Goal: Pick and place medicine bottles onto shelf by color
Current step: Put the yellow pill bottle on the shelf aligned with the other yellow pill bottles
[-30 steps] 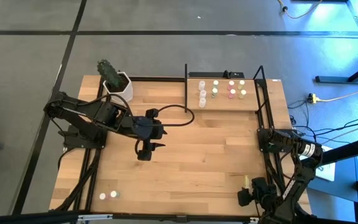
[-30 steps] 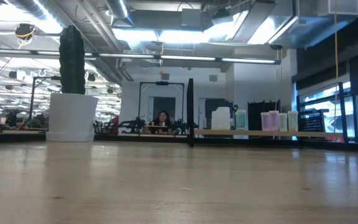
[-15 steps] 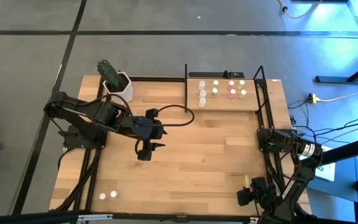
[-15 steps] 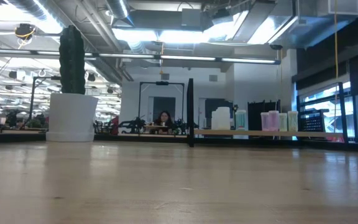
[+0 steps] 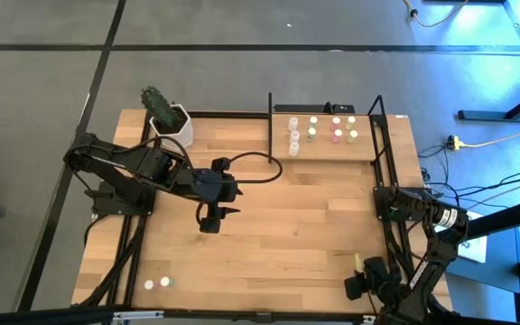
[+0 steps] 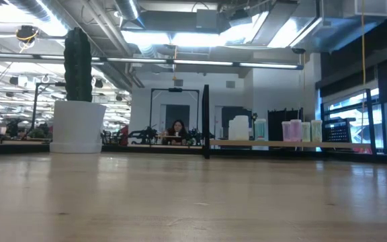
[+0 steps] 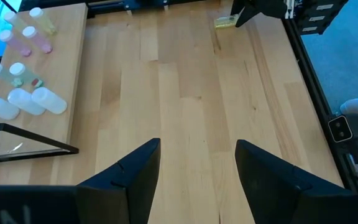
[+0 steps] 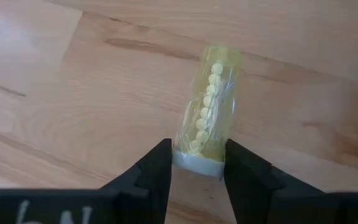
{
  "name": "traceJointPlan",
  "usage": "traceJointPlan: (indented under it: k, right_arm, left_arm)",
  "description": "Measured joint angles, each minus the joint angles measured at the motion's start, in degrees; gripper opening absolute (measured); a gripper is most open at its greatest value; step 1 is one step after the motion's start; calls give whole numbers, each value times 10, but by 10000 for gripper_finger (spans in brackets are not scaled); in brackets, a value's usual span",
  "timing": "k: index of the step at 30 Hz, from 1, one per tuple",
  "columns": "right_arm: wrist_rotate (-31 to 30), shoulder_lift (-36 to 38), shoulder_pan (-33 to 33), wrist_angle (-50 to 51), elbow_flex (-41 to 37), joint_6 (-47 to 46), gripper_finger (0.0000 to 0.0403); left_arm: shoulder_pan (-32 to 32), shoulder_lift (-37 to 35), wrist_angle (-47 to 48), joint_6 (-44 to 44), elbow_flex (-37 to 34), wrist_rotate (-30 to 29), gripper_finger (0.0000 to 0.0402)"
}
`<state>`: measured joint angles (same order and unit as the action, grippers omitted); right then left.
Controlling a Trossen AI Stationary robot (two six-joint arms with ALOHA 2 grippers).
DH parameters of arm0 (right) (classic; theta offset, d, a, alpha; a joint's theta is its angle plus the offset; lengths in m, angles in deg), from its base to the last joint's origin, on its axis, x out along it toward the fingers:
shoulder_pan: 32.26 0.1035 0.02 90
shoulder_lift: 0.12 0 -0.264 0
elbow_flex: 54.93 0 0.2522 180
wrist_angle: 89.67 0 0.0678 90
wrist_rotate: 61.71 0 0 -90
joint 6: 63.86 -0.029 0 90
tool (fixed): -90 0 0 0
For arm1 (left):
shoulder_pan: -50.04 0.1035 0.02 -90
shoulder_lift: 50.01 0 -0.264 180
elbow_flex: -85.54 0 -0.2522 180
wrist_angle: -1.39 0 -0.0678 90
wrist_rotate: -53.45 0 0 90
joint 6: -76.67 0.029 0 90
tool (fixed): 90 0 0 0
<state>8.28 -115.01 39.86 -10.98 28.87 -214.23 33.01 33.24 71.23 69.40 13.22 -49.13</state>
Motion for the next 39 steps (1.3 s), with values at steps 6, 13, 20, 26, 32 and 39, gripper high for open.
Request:
traceJointPlan:
  k: [6,13,20,26,32,39]
  right_arm:
    - [1,0,0,-1,0,52,132]
    - [4,0,1,-2,0,65,132]
    - [13,53,3,-5,2,83,132]
    - [51,129,-14,-18,3,100,132]
    - [138,201,-76,-33,2,190,132]
    - [231,241,-164,-76,3,323,132]
  left_arm:
    - [0,0,0,0,0,0,202]
    - [0,0,0,0,0,0,202]
    - [0,0,0,0,0,0,202]
    - [0,0,0,0,0,0,202]
    - [0,0,0,0,0,0,202]
    - [0,0,0,0,0,0,202]
